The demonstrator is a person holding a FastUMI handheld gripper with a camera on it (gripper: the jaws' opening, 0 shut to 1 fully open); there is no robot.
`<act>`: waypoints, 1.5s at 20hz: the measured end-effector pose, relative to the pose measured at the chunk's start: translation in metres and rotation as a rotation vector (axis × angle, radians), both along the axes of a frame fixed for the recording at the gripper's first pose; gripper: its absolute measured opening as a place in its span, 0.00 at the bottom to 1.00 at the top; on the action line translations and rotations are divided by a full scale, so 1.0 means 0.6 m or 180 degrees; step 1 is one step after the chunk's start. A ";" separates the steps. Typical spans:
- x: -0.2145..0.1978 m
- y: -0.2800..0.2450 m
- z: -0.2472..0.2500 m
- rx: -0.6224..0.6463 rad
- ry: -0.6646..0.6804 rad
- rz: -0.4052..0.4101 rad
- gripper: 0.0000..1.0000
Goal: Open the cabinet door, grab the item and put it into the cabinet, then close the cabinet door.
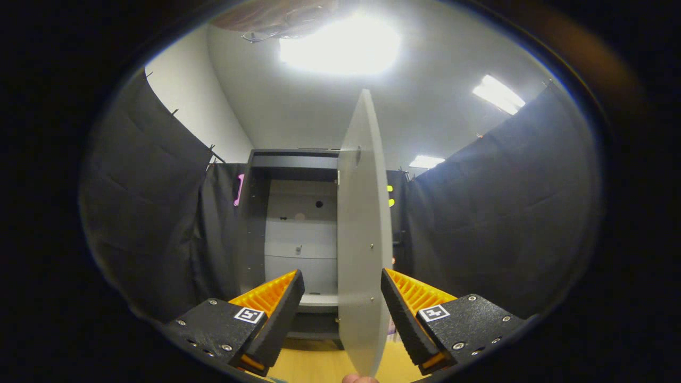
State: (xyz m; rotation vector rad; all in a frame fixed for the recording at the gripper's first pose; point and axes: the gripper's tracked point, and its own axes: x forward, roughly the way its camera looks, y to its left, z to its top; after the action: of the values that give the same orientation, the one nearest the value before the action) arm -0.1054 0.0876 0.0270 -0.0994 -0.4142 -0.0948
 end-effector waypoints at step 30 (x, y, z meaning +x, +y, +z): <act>0.195 0.141 -0.738 0.0462 0.1682 0.0139 0.87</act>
State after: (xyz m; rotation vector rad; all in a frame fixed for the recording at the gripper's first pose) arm 0.0113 0.1723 -0.4159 0.0294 0.1187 -0.0521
